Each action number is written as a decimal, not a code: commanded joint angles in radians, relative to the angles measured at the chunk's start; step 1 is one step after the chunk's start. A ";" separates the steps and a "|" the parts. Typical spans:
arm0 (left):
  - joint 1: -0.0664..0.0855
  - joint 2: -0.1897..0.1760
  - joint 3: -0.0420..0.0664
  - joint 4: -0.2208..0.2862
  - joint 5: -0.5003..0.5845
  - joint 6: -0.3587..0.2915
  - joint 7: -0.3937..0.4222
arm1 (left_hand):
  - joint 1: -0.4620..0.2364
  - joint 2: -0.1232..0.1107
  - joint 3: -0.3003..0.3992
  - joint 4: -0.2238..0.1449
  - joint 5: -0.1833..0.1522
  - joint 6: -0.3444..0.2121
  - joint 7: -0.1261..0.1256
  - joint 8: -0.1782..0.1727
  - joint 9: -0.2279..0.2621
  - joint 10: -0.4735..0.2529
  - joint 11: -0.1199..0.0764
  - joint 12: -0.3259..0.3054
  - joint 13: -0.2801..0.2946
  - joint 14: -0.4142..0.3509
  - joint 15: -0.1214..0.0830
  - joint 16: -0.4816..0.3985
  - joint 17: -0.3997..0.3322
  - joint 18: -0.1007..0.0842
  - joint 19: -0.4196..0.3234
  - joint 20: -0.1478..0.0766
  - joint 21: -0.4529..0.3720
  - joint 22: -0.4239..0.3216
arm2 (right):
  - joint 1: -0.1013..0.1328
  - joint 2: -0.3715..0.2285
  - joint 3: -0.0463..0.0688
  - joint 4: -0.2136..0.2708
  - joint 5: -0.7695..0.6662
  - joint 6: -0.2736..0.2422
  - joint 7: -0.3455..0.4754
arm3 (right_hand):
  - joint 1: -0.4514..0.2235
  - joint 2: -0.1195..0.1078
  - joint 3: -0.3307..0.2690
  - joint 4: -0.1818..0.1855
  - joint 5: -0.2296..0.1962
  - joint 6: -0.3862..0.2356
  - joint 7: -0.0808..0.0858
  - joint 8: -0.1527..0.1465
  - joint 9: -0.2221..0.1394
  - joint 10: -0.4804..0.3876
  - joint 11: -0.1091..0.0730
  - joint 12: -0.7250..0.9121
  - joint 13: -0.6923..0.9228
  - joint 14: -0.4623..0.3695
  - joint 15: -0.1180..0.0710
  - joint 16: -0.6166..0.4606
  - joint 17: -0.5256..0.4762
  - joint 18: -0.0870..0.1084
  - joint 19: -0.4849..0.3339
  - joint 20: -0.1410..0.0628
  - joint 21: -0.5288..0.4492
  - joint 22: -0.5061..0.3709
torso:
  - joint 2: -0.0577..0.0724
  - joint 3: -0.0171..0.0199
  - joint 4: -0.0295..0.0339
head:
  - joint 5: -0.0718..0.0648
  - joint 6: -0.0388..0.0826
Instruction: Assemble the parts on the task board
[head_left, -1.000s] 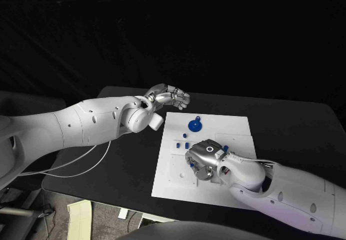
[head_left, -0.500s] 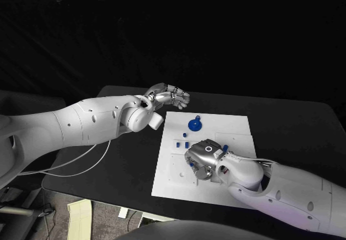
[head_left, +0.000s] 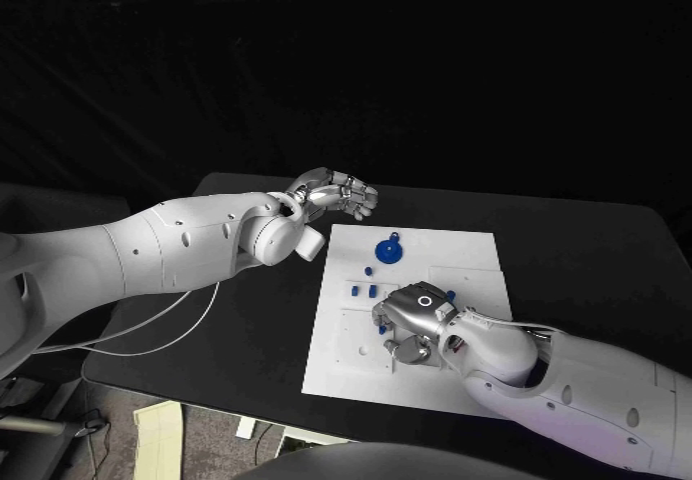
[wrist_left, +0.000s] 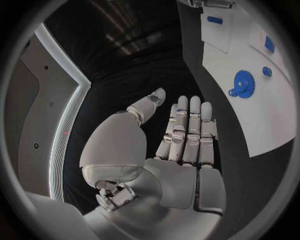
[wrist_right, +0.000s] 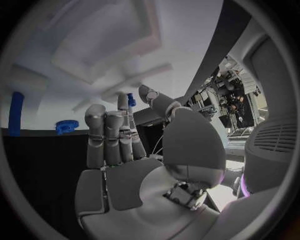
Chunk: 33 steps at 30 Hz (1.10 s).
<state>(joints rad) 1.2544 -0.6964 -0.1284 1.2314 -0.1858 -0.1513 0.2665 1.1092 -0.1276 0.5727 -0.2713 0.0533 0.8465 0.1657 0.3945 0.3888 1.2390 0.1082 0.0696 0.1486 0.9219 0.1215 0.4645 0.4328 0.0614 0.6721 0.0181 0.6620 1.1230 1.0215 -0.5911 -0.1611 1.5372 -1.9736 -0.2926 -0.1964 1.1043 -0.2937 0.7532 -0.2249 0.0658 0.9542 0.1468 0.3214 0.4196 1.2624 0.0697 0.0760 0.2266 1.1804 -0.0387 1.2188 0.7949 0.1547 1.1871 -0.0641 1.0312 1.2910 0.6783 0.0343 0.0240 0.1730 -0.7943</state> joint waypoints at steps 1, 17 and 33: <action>0.001 -0.001 0.001 0.004 0.005 0.014 0.003 | 0.009 0.002 -0.005 0.001 0.004 -0.007 0.000 0.003 -0.002 -0.004 0.002 0.001 -0.002 0.000 0.004 -0.007 0.002 0.015 -0.002 0.006 -0.005 0.001 | -0.001 -0.022 0.001 0.023 0.004 -0.074 -0.022 | 0.001 -0.006 -0.012 -0.006 -0.004 -0.012 0.000 -0.006 -0.003 -0.024 0.011 0.003 0.009 0.000 0.007 -0.005 -0.001 0.107 -0.007 -0.002 -0.006 -0.002 | 0.000 0.0006 -0.0002 | -0.002 0.004; 0.001 -0.004 0.001 -0.001 0.005 0.013 0.005 | 0.011 0.002 -0.005 0.001 0.004 -0.007 0.001 0.003 -0.002 -0.005 0.003 0.001 -0.002 0.000 0.004 -0.008 0.002 0.015 -0.002 0.006 -0.006 0.002 | 0.059 -0.147 0.112 0.132 0.106 -0.081 0.000 | -0.002 -0.007 -0.018 -0.021 -0.009 -0.019 0.004 0.000 0.000 -0.022 0.010 0.006 0.008 -0.004 0.007 -0.008 -0.001 0.107 -0.014 0.000 -0.011 -0.002 | 0.000 0.0008 -0.0015 | -0.031 0.039; 0.001 -0.002 0.000 -0.005 0.005 0.012 0.008 | 0.012 0.002 -0.004 0.001 0.004 -0.007 0.001 0.003 -0.002 -0.005 0.003 0.002 -0.003 0.000 0.004 -0.009 0.003 0.015 -0.002 0.007 -0.007 0.002 | 0.126 -0.236 0.123 0.057 0.178 0.094 0.028 | -0.020 -0.007 -0.055 -0.028 0.002 -0.029 0.000 0.004 0.001 -0.062 0.025 -0.010 -0.004 -0.009 0.020 -0.007 0.002 0.107 -0.019 0.003 -0.009 0.003 | 0.001 0.0015 -0.0005 | -0.046 0.052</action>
<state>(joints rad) 1.2544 -0.7008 -0.1286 1.2247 -0.1857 -0.1496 0.2647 1.1092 -0.1276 0.5727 -0.2713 0.0532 0.8465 0.1657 0.3944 0.3881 1.2390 0.1082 0.0696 0.1470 0.9220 0.1214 0.4608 0.4342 0.0677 0.6720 0.0181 0.6619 1.1243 1.1482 -0.8298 -0.0361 1.6002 -1.8067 -0.2665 -0.1842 1.0910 -0.2989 0.7022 -0.2530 0.0698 0.9252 0.1543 0.3213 0.4201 1.2225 0.0794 0.0709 0.2242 1.1712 -0.0222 1.2141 0.7950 0.1491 1.1730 -0.0606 1.0257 1.2930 0.6782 0.0348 0.0222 0.1288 -0.7424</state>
